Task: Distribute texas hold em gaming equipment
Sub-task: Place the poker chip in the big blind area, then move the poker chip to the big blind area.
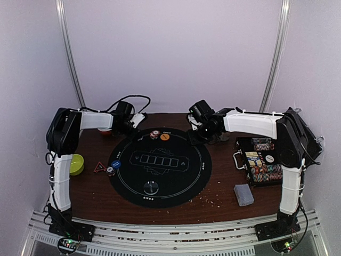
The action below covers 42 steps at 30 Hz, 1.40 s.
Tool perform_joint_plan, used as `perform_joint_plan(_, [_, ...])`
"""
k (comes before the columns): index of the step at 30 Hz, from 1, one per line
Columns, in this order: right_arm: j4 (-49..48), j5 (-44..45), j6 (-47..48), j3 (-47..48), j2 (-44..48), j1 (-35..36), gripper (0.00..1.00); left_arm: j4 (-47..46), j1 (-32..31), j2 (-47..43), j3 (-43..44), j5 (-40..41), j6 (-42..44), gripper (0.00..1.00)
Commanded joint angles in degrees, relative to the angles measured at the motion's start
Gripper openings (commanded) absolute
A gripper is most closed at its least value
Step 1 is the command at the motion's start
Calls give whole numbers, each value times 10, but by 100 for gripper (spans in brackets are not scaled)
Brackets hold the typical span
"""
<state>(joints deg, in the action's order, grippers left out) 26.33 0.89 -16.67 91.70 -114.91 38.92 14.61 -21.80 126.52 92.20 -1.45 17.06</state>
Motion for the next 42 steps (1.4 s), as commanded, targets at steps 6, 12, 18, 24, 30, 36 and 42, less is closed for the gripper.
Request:
perform_joint_plan(6, [16,16,12,-1,21,-1,43,3,37,-40,-45,72,-76,55])
perform_joint_plan(12, [25,15,16,17,11,-2,43,13,37,-7,-39,67,-86,54])
perform_joint_plan(18, [28,23,17,13,15,-2,43,13,35,11,-38,17,-102,54])
perform_joint_plan(24, [24,21,16,14,16,-2,43,33,17,32,-9,3,-73,54])
perform_joint_plan(30, [22,19,13,10,22,-2,43,43,3,54,36,-14,-68,54])
perform_joint_plan(36, [24,29,14,0,32,-2,44,56,-12,73,69,-40,-60,55])
perform_joint_plan(42, [26,28,14,-2,40,-2,44,59,-12,63,65,3,-63,55])
